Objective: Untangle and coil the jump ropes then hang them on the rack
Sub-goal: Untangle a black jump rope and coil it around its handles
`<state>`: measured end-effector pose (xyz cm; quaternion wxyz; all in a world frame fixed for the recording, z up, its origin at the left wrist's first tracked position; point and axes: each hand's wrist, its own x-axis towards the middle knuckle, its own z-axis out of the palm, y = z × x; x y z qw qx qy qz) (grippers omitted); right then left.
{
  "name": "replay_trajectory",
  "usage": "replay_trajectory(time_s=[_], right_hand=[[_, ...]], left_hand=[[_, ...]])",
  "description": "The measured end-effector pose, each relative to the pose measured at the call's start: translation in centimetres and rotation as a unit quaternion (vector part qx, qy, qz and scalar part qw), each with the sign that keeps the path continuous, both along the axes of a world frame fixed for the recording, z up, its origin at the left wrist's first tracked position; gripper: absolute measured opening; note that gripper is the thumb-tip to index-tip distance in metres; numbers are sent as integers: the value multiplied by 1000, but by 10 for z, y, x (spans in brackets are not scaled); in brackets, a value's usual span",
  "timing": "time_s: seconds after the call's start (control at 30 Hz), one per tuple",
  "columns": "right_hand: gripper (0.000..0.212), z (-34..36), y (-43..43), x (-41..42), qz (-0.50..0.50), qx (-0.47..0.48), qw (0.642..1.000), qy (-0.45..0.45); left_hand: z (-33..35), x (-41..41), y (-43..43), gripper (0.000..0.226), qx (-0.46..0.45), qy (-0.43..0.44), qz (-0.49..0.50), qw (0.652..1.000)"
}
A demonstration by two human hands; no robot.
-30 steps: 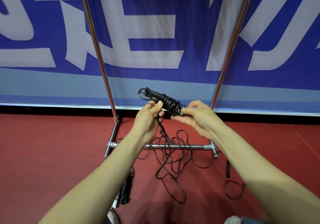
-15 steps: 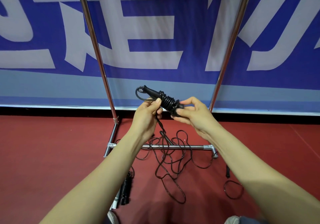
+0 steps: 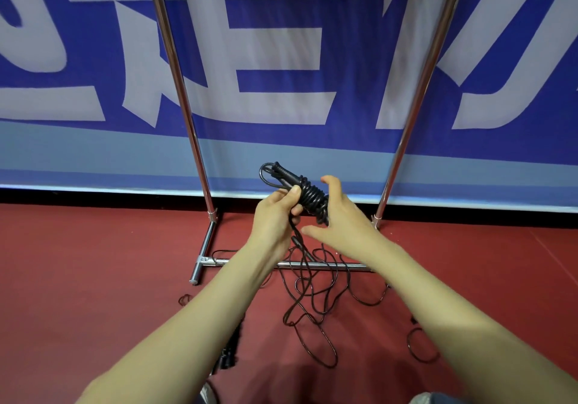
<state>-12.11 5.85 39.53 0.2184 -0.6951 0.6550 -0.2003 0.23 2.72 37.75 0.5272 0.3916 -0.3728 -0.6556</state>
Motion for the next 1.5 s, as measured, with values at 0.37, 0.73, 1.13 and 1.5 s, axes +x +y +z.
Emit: replay_trajectory(time_s=[0.37, 0.73, 1.13, 1.5], right_hand=[[70, 0, -11, -9, -31, -103, 988, 110], [78, -7, -12, -5, -45, -131, 964, 228], [61, 5, -6, -18, 9, -180, 978, -101], [29, 21, 0, -31, 26, -81, 890, -448]], left_hand=[[10, 16, 2, 25, -73, -167, -74, 980], [0, 5, 10, 36, -34, -180, 30, 983], [15, 21, -4, 25, -136, -182, -96, 969], [16, 38, 0, 29, -150, -168, -208, 952]])
